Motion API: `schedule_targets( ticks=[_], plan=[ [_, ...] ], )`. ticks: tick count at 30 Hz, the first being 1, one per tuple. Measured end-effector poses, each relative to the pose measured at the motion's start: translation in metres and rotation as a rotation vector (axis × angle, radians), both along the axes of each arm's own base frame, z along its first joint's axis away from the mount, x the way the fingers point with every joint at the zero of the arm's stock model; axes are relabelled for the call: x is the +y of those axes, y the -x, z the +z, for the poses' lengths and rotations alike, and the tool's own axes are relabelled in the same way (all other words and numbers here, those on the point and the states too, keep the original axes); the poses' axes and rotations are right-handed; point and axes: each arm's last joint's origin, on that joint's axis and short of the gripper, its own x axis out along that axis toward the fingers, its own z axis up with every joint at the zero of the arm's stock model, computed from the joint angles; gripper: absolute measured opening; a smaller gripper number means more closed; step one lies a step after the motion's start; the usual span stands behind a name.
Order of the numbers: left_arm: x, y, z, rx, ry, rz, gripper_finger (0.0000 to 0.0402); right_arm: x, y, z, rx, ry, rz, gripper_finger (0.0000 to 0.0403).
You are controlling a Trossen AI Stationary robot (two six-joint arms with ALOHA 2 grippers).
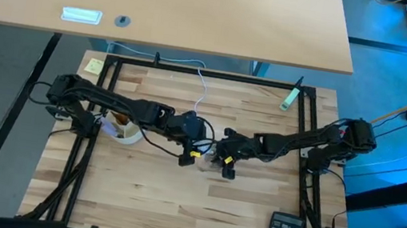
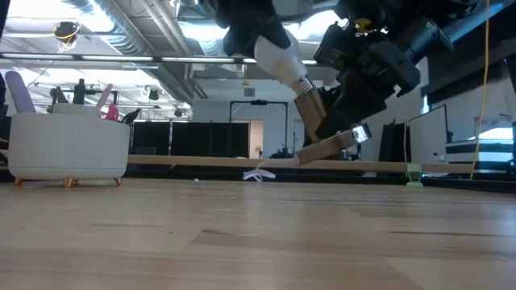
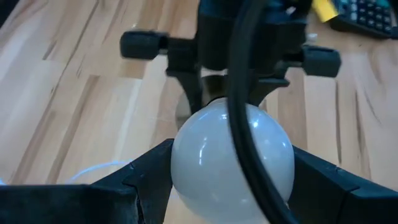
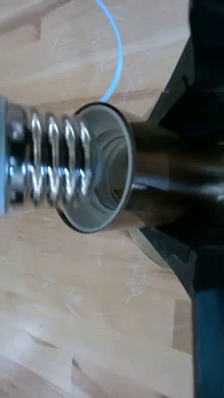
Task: Screw lightbulb
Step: Insert the lightbulb into the lamp
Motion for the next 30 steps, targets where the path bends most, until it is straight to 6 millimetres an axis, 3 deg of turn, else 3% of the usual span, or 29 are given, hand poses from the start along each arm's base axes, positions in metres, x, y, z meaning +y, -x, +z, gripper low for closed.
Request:
schedule_targets(
  ticks=[9, 22, 30],
  plan=[
    [0.0, -0.011, -0.017, 0.035, 0.038, -0.047, 0.0243, 0.001, -0.001, 0.0, -0.001, -0.033, 0.003, 0.018],
    [0.011, -0.019, -0.034, 0.091, 0.116, -0.115, 0.0244, 0.005, -0.007, -0.016, 0.039, -0.145, 0.059, 0.018],
    [0.01, -0.021, -0.044, 0.131, 0.124, -0.12, 0.0244, 0.006, -0.017, -0.037, 0.043, -0.158, 0.053, 0.018]
  ],
)
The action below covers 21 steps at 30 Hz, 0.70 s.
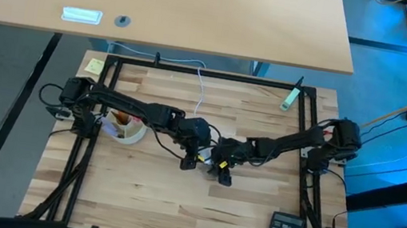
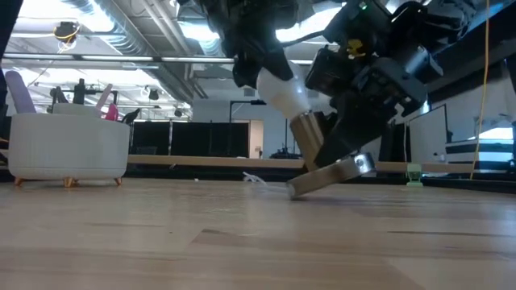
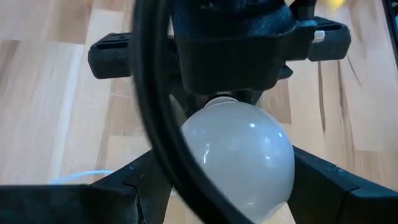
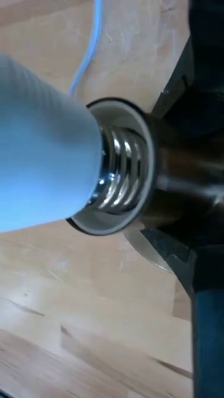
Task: Screw lightbulb
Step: Insert the lightbulb into the lamp
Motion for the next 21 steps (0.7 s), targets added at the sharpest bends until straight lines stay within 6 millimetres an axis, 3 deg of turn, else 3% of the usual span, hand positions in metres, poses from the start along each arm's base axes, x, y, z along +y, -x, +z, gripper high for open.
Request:
schedule_targets(
  ticks=[10, 12, 17, 21],
  plan=[
    [-0.009, -0.001, -0.002, 0.001, -0.021, -0.004, 0.0244, 0.0, -0.001, -0.001, -0.012, 0.032, -0.027, 0.0182],
    [-0.009, -0.001, -0.002, 0.002, -0.019, 0.002, 0.0244, 0.0, -0.002, -0.001, -0.021, 0.027, -0.026, 0.0212],
    [-0.009, 0.0, -0.001, 0.001, -0.013, 0.007, 0.0243, -0.004, -0.003, 0.009, 0.011, 0.038, -0.048, 0.0342],
    [-0.009, 0.002, 0.007, 0.005, -0.026, 0.015, 0.0244, -0.005, 0.009, 0.028, 0.049, 0.066, -0.041, 0.039]
  ],
)
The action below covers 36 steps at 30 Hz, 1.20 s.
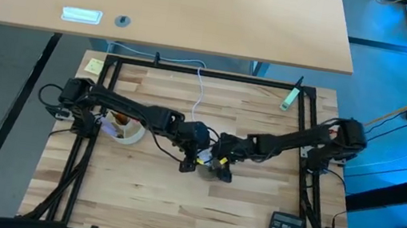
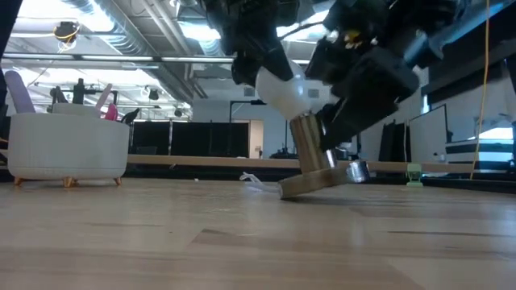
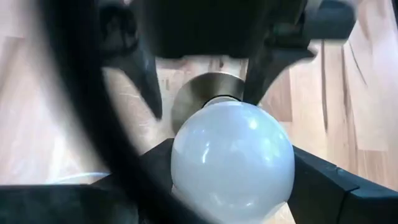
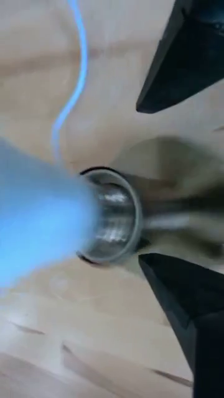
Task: Screw lightbulb
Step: Insert the lightbulb into the lamp
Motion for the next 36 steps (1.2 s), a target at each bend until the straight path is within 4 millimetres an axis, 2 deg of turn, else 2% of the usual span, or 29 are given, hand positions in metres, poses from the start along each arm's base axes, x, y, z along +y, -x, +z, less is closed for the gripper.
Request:
schedule_targets(
  ticks=[4, 9, 14, 20, 23, 26, 28, 31, 36],
  plan=[
    [-0.001, 0.0, 0.014, -0.005, -0.003, 0.0, 0.0244, -0.002, 0.02, 0.026, 0.019, 0.037, 0.01, 0.0376],
    [-0.001, 0.0, 0.018, -0.013, -0.024, -0.008, 0.0244, -0.005, 0.041, 0.058, -0.045, 0.07, 0.014, 0.0351],
    [-0.003, -0.001, 0.022, -0.026, -0.047, 0.011, 0.0244, -0.008, 0.055, 0.077, -0.138, 0.103, -0.004, 0.033],
    [-0.01, -0.004, 0.036, -0.076, -0.097, 0.023, 0.0243, -0.014, 0.097, 0.1, -0.246, 0.13, -0.063, 0.0299],
    [-0.014, -0.005, 0.041, -0.099, -0.121, 0.024, 0.0244, -0.014, 0.117, 0.097, -0.324, 0.044, -0.077, 0.0287],
    [-0.017, -0.007, 0.045, -0.138, -0.128, 0.028, 0.0243, -0.01, 0.125, 0.079, -0.397, -0.084, -0.076, 0.0276],
    [-0.017, -0.009, 0.047, -0.173, -0.124, 0.03, 0.0244, -0.01, 0.124, 0.067, -0.419, -0.127, -0.103, 0.0269],
    [-0.017, -0.011, 0.049, -0.2, -0.118, 0.034, 0.0243, -0.009, 0.117, 0.065, -0.486, -0.156, -0.11, 0.0248],
    [-0.017, -0.012, 0.051, -0.218, -0.11, 0.043, 0.0243, -0.005, 0.105, 0.064, -0.539, -0.065, -0.085, 0.017]
  ],
)
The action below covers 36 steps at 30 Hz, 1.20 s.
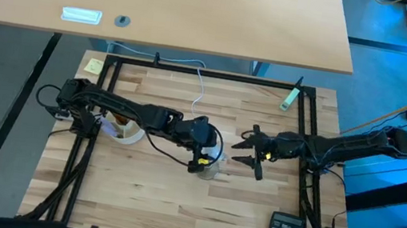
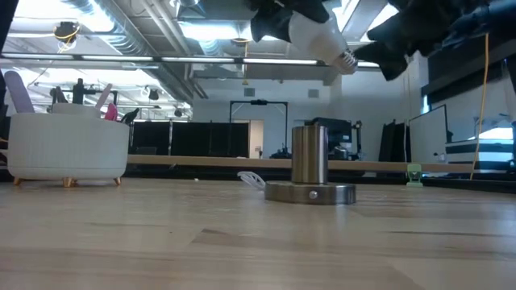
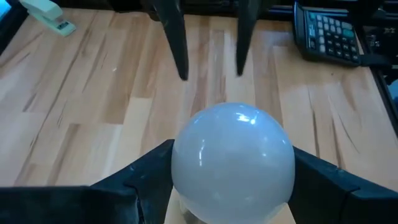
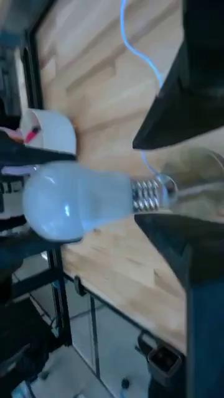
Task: Screw lightbulb
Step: Insert the lightbulb into the lamp
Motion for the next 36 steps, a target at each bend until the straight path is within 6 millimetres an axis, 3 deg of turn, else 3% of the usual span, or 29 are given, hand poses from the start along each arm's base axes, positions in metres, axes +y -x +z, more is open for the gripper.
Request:
schedule_targets(
  ticks=[6, 8, 13, 19, 36],
  plan=[
    [0.002, 0.0, 0.0, -0.008, -0.004, 0.043, 0.0243, 0.001, -0.007, -0.007, 0.039, 0.049, 0.013, 0.0033],
    [0.002, -0.001, 0.001, -0.014, -0.003, 0.048, 0.0243, 0.001, -0.008, -0.008, 0.042, 0.061, 0.022, 0.0009],
    [0.002, -0.001, 0.001, -0.022, -0.003, 0.048, 0.0243, 0.001, -0.009, -0.008, 0.032, 0.07, 0.016, 0.0025],
    [0.002, -0.001, 0.001, -0.018, -0.003, 0.048, 0.0244, 0.003, -0.015, -0.015, 0.054, 0.068, 0.035, 0.0005],
    [0.002, -0.003, 0.004, -0.057, 0.0, 0.053, 0.0243, 0.005, -0.029, -0.026, 0.044, 0.06, 0.046, 0.0005]
  ],
)
